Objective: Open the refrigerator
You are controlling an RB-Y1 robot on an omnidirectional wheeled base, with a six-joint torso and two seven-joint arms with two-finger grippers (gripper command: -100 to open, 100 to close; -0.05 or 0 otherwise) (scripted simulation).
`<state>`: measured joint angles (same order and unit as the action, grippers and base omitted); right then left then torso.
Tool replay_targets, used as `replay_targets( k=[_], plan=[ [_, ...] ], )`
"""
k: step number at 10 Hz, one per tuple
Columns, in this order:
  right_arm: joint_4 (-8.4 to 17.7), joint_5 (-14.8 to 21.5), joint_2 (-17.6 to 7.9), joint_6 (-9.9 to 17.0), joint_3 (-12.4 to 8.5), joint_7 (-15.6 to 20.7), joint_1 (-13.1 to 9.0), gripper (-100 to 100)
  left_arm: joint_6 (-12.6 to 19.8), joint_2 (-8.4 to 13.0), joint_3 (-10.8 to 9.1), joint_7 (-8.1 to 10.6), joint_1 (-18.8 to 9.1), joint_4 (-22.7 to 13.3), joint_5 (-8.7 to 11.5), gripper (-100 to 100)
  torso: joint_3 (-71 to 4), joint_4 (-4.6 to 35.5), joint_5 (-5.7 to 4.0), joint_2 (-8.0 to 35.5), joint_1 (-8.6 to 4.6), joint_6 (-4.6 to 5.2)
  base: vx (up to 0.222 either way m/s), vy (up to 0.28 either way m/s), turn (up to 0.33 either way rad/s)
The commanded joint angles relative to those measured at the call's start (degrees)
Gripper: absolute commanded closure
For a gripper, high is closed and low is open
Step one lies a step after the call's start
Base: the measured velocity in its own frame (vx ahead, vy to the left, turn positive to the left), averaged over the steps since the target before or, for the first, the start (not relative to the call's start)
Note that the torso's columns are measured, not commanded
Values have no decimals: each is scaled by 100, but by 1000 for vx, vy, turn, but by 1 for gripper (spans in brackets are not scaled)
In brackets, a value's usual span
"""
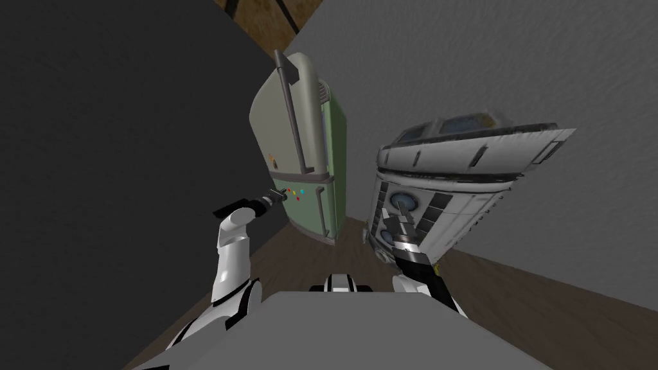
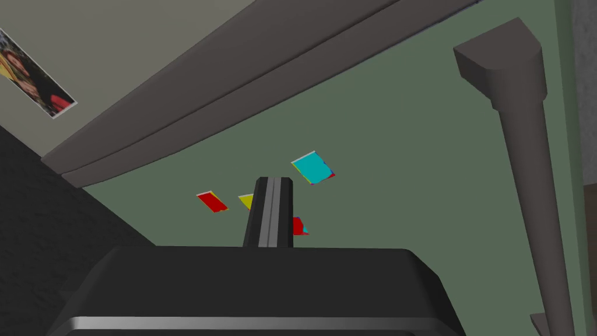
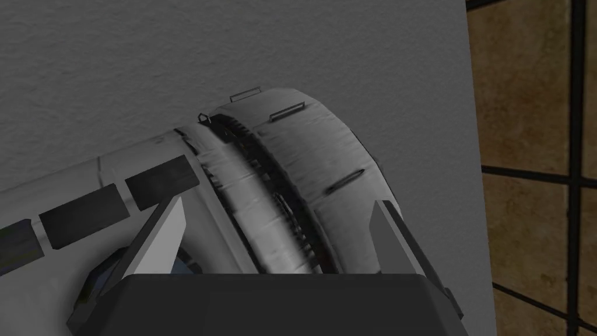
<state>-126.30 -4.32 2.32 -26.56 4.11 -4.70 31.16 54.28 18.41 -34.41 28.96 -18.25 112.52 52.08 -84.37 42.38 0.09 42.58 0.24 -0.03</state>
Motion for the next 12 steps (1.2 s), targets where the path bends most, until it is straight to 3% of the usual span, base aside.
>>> replay_targets(
  k=[1,3,4,6,8,9,10,11,12],
  plan=[
    [0,0,1,0,0,0,1,0,-70,449,-465,-28,373,-78,430,100,-14,-5,-12,-24,-38,0,-175,116,-390],
    [0,0,1,0,0,0,0,0,-70,738,-790,-28,595,-78,658,100,-13,-6,-8,-21,-24,2,-154,89,-395],
    [0,0,1,0,0,0,1,0,-70,738,-890,-28,595,-78,673,100,-29,-13,-12,-46,-35,2,-48,19,-77],
    [-1,0,0,0,0,0,0,0,-132,1108,-1195,-37,980,-54,1027,100,-21,-11,-8,-26,-17,8,-182,99,-398],
    [0,0,0,0,0,0,2,0,-132,1201,-1448,-37,1096,-54,1122,100,-17,-7,-7,-30,-22,-1,-76,45,-189],
    [0,0,0,0,-1,0,4,0,-195,1471,-1639,-46,1338,-31,1425,100,-39,-18,-13,-63,-39,-2,-178,84,-383],
    [0,0,0,0,0,0,0,0,-195,1664,-1870,-46,1533,-31,1570,100,-17,-9,-9,-17,-19,9,-228,81,-421],
    [0,0,0,0,0,0,1,0,-195,1664,-2006,-46,1596,-31,1570,100,-1,0,-7,-2,-20,2,-118,27,-342],
    [0,0,0,0,0,0,2,0,-257,1923,-2211,-55,1832,-7,1831,100,-21,-10,-10,-38,-32,2,-206,73,-407]
  ],
)
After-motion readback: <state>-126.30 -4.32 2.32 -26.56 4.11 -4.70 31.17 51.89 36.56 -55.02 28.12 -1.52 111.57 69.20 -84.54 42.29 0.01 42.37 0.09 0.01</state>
